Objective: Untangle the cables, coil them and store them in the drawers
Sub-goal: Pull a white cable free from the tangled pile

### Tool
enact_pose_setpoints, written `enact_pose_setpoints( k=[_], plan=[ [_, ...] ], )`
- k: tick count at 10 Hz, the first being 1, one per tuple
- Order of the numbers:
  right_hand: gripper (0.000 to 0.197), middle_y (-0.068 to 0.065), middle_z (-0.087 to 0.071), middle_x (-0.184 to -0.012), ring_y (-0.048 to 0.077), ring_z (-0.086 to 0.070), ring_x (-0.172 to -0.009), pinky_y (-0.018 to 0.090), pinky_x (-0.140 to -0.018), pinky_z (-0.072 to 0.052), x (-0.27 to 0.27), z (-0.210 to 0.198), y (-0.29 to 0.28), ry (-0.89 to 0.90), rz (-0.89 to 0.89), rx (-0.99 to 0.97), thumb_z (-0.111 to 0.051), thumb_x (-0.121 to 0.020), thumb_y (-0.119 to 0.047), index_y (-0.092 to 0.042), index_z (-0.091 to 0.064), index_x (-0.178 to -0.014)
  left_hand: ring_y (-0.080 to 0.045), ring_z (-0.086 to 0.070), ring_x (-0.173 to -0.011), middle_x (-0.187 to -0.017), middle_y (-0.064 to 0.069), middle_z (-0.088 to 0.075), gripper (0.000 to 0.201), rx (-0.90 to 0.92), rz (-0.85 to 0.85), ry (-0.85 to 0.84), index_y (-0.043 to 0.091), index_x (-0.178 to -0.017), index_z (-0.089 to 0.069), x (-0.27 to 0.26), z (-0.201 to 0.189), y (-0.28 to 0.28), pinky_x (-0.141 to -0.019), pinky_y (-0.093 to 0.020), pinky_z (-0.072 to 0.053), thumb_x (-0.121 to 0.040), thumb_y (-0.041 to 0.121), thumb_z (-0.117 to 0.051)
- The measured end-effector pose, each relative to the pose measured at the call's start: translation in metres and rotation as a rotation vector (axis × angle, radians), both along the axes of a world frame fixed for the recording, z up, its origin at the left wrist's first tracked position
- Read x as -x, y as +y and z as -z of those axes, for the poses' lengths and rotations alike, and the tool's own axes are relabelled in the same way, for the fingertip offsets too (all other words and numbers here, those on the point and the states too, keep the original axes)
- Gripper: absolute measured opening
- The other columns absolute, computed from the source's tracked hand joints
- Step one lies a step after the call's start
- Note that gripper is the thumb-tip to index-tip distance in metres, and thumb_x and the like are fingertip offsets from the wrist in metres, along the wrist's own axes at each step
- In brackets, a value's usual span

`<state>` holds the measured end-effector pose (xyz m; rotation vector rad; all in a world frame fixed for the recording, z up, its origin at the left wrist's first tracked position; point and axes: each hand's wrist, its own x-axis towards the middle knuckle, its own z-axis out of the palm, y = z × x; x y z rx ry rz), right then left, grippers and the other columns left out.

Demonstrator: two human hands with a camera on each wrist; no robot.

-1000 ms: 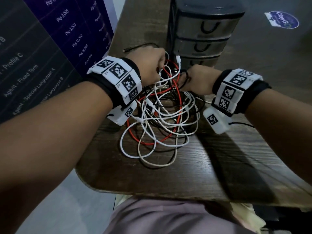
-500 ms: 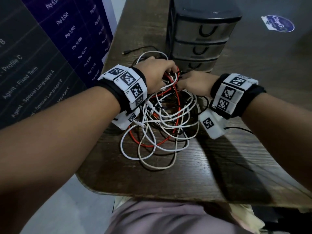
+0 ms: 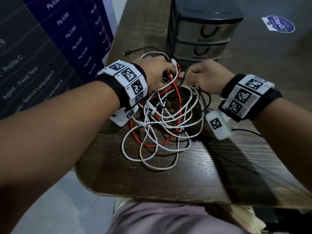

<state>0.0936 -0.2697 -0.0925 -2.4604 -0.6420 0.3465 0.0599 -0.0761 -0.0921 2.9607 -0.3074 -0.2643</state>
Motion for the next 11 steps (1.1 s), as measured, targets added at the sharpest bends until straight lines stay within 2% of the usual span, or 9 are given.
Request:
enact_pose_setpoints(
  k=[1,2,4,6,7,8,9,10,11],
  plan=[
    [0.034,0.0,-0.061,-0.069,0.012,-0.048,-0.061,0.024,-0.06,-0.04,0.0,-0.002,-0.003,0.067,0.051,-0.076,-0.055,-0.099,-0.033,-0.018,-0.066,-0.071,-0.028,-0.052,-0.12,-0.135,0.001,-0.046,0.043,-0.002,-0.001,0.008,0.037,-0.129,-0.056,0.0,0.002,0.002,-0.096,-0.046,-0.047,-0.088,0.034,-0.065],
    [0.037,-0.004,-0.053,-0.057,0.013,-0.049,-0.06,0.027,-0.068,-0.041,-0.004,-0.004,-0.013,0.084,0.179,-0.183,-0.058,-0.097,-0.037,-0.019,-0.063,-0.065,-0.027,-0.054,-0.117,-0.134,0.0,-0.047,0.041,0.002,-0.017,-0.021,0.036,-0.127,-0.057,-0.002,0.003,0.006,-0.09,-0.039,-0.047,-0.087,0.034,-0.068],
    [0.036,-0.008,-0.055,-0.05,0.006,-0.045,-0.05,0.023,-0.055,-0.037,-0.013,-0.014,-0.05,0.065,0.388,-0.251,-0.064,-0.092,-0.036,-0.018,-0.066,-0.061,-0.022,-0.051,-0.119,-0.134,0.0,-0.047,0.045,0.042,-0.065,-0.017,0.035,-0.128,-0.059,-0.005,0.005,0.017,-0.081,-0.029,-0.035,-0.085,0.038,-0.072],
    [0.027,-0.009,-0.045,-0.032,0.008,-0.038,-0.034,0.021,-0.04,-0.029,-0.018,-0.023,-0.079,-0.061,0.575,-0.276,-0.059,-0.082,-0.029,-0.017,-0.06,-0.058,-0.024,-0.049,-0.125,-0.137,0.0,-0.048,0.052,0.089,-0.101,0.007,0.035,-0.133,-0.058,-0.002,0.003,0.019,-0.096,-0.038,-0.042,-0.084,0.038,-0.075],
    [0.02,-0.015,-0.048,-0.035,0.008,-0.045,-0.045,0.025,-0.052,-0.035,-0.018,-0.035,-0.089,-0.104,0.651,-0.306,-0.054,-0.078,-0.029,-0.022,-0.055,-0.059,-0.025,-0.047,-0.127,-0.138,-0.002,-0.048,0.055,0.08,-0.111,0.021,0.032,-0.136,-0.056,-0.001,0.001,0.018,-0.099,-0.04,-0.042,-0.085,0.036,-0.074],
    [0.026,-0.006,-0.053,-0.048,-0.008,-0.049,-0.041,0.014,-0.05,-0.039,-0.018,-0.049,-0.098,-0.195,0.718,-0.302,-0.044,-0.09,-0.023,-0.025,-0.04,-0.064,-0.026,-0.047,-0.127,-0.139,-0.003,-0.048,0.054,0.072,-0.117,0.026,0.032,-0.136,-0.056,0.0,0.0,0.019,-0.099,-0.04,-0.042,-0.085,0.034,-0.074],
    [0.032,-0.002,-0.038,-0.062,-0.007,-0.047,-0.039,0.008,-0.043,-0.037,-0.015,-0.061,-0.094,-0.323,0.717,-0.494,-0.038,-0.097,-0.021,-0.025,-0.034,-0.066,-0.024,-0.048,-0.126,-0.137,-0.002,-0.049,0.054,0.068,-0.117,0.028,0.033,-0.136,-0.055,0.002,0.0,0.018,-0.097,-0.037,-0.041,-0.086,0.037,-0.073],
    [0.029,-0.009,-0.036,-0.05,0.009,-0.04,-0.041,0.027,-0.043,-0.04,-0.008,-0.062,-0.084,-0.267,0.674,-0.733,-0.047,-0.093,-0.03,-0.026,-0.04,-0.065,-0.022,-0.048,-0.126,-0.135,0.001,-0.05,0.049,0.047,-0.125,-0.026,0.038,-0.133,-0.055,0.006,-0.004,0.013,-0.102,-0.042,-0.041,-0.086,0.042,-0.069],
    [0.026,-0.009,-0.04,-0.049,0.013,-0.043,-0.043,0.027,-0.045,-0.041,-0.002,-0.063,-0.072,-0.134,0.612,-0.903,-0.05,-0.095,-0.03,-0.024,-0.044,-0.07,-0.022,-0.052,-0.114,-0.121,-0.002,-0.052,0.034,0.2,-0.132,-0.184,0.032,-0.116,-0.06,0.014,-0.016,0.001,-0.1,-0.047,-0.043,-0.082,0.03,-0.064]
  ],
)
